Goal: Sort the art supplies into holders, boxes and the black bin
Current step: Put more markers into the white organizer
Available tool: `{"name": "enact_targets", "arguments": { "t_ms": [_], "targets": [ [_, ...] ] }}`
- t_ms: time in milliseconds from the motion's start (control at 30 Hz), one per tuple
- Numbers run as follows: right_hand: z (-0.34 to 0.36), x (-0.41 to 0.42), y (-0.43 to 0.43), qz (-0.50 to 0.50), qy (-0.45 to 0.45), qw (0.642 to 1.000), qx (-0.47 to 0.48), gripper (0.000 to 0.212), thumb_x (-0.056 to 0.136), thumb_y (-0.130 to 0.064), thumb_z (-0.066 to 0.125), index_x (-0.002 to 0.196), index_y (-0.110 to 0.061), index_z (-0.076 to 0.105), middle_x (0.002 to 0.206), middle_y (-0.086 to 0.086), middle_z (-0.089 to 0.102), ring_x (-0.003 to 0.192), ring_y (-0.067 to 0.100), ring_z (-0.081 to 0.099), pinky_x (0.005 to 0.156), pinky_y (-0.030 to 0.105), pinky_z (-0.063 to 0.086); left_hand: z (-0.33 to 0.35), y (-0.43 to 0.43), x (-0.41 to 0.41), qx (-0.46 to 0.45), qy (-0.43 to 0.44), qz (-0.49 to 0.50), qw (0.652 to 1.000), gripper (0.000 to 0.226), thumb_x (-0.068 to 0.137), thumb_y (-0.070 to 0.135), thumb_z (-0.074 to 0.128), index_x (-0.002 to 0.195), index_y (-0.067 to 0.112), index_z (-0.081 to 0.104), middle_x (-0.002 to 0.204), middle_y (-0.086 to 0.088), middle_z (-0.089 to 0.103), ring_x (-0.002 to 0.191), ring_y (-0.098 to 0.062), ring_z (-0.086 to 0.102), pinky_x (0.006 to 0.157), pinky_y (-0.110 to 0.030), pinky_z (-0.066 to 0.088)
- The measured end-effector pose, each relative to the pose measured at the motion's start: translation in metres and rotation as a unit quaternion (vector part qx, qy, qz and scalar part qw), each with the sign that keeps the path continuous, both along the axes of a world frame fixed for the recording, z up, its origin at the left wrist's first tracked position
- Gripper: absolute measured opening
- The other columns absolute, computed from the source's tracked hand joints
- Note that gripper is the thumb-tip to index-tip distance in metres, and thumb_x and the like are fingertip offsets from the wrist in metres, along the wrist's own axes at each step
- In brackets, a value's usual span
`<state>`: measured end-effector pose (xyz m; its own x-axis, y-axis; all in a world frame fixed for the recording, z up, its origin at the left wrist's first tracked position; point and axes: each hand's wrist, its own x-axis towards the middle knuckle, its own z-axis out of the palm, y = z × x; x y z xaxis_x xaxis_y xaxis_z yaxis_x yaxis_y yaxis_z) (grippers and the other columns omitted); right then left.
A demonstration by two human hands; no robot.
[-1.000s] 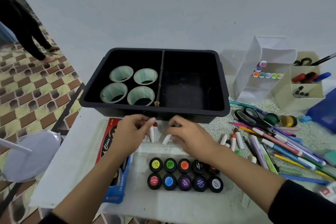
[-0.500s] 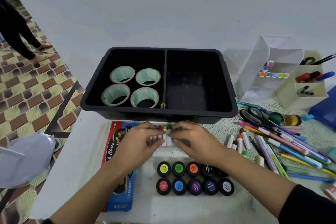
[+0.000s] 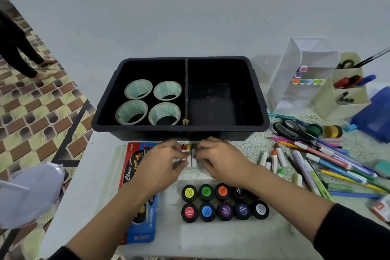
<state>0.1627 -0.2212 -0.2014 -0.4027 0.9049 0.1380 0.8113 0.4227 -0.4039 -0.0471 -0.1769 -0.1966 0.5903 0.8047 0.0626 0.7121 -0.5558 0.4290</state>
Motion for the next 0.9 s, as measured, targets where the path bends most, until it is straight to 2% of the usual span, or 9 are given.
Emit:
{"name": "enact_targets", "arguments": {
  "t_ms": [67, 167, 300, 400, 467, 600, 667, 800, 900],
  "targets": [
    [0.005, 0.003, -0.001, 0.001, 0.021, 1.0, -0.02, 0.029, 0.094, -0.022, 0.048, 0.104, -0.018, 0.075, 0.112, -0.005, 0.068, 0.103, 0.02, 0.059, 0.086, 0.042, 0.053, 0.004, -0.001, 0.004, 0.006, 0.003, 0.007, 1.0, 0.023, 0.092, 0.036, 0.068, 0.113, 0.031, 0.077, 0.103, 0.016, 0.061, 0.096, -0.008, 0.059, 0.084, -0.035, 0.054],
    [0.013, 0.018, -0.011, -0.013, 0.078, 0.997, -0.023, 0.024, 0.095, -0.012, 0.057, 0.11, -0.015, 0.076, 0.117, -0.005, 0.069, 0.107, 0.011, 0.062, 0.092, 0.032, 0.052, 0.01, -0.005, 0.015, 0.016, -0.016, 0.002, 1.0, 0.019, 0.093, 0.028, 0.068, 0.109, 0.03, 0.077, 0.097, 0.017, 0.059, 0.087, -0.005, 0.06, 0.079, -0.032, 0.054],
    [0.019, 0.06, -0.038, -0.108, 0.152, 0.982, 0.039, 0.02, 0.093, -0.005, 0.063, 0.106, -0.015, 0.075, 0.101, -0.01, 0.068, 0.093, 0.004, 0.064, 0.082, 0.024, 0.052, 0.018, -0.015, 0.05, -0.012, -0.061, -0.039, 0.997, 0.011, 0.093, 0.03, 0.069, 0.1, 0.031, 0.078, 0.084, 0.018, 0.056, 0.071, 0.001, 0.053, 0.072, -0.024, 0.049],
    [0.025, 0.099, -0.058, -0.168, 0.108, 0.979, 0.053, 0.015, 0.091, -0.009, 0.065, 0.1, -0.016, 0.075, 0.093, -0.01, 0.068, 0.085, 0.005, 0.062, 0.076, 0.029, 0.053, 0.019, -0.021, 0.088, -0.035, -0.068, -0.076, 0.994, 0.011, 0.094, 0.037, 0.066, 0.098, 0.032, 0.076, 0.077, 0.02, 0.053, 0.069, 0.002, 0.052, 0.069, -0.022, 0.044],
    [0.025, 0.122, -0.07, -0.196, 0.054, 0.978, 0.039, 0.013, 0.091, -0.016, 0.064, 0.1, -0.018, 0.074, 0.092, -0.008, 0.067, 0.084, 0.009, 0.061, 0.075, 0.036, 0.054, 0.018, -0.024, 0.114, -0.051, -0.062, -0.096, 0.992, 0.016, 0.095, 0.041, 0.065, 0.105, 0.032, 0.073, 0.081, 0.017, 0.056, 0.071, 0.001, 0.054, 0.07, -0.027, 0.049],
    [0.019, 0.151, -0.083, -0.231, -0.03, 0.972, -0.007, 0.035, 0.089, -0.044, 0.052, 0.11, -0.024, 0.071, 0.105, -0.008, 0.065, 0.096, 0.018, 0.058, 0.079, 0.043, 0.052, 0.014, -0.029, 0.162, -0.088, -0.035, -0.116, 0.989, 0.037, 0.094, 0.042, 0.063, 0.129, 0.03, 0.063, 0.089, 0.011, 0.065, 0.081, -0.01, 0.061, 0.077, -0.038, 0.055],
    [0.017, 0.158, -0.084, -0.224, -0.064, 0.972, -0.034, 0.041, 0.089, -0.05, 0.051, 0.116, -0.026, 0.068, 0.112, -0.008, 0.062, 0.1, 0.018, 0.055, 0.081, 0.043, 0.052, 0.012, -0.031, 0.18, -0.087, -0.003, -0.127, 0.988, 0.038, 0.092, 0.044, 0.063, 0.129, 0.034, 0.061, 0.088, 0.011, 0.065, 0.083, -0.014, 0.063, 0.075, -0.038, 0.056],
    [0.012, 0.164, -0.08, -0.187, -0.117, 0.973, -0.075, 0.042, 0.085, -0.038, 0.061, 0.126, -0.029, 0.062, 0.131, -0.006, 0.056, 0.114, 0.023, 0.052, 0.088, 0.045, 0.05, 0.01, -0.032, 0.199, -0.1, 0.051, -0.125, 0.986, 0.031, 0.089, 0.046, 0.069, 0.117, 0.035, 0.063, 0.087, 0.009, 0.062, 0.085, -0.016, 0.063, 0.071, -0.033, 0.054],
    [0.012, 0.166, -0.074, -0.174, -0.116, 0.976, -0.068, 0.033, 0.086, -0.028, 0.064, 0.118, -0.027, 0.065, 0.126, -0.004, 0.058, 0.112, 0.024, 0.056, 0.085, 0.042, 0.049, 0.009, -0.029, 0.202, -0.152, 0.029, -0.087, 0.984, 0.027, 0.084, 0.043, 0.078, 0.105, 0.033, 0.065, 0.086, 0.011, 0.064, 0.079, -0.011, 0.063, 0.074, -0.032, 0.055]
  ]
}}
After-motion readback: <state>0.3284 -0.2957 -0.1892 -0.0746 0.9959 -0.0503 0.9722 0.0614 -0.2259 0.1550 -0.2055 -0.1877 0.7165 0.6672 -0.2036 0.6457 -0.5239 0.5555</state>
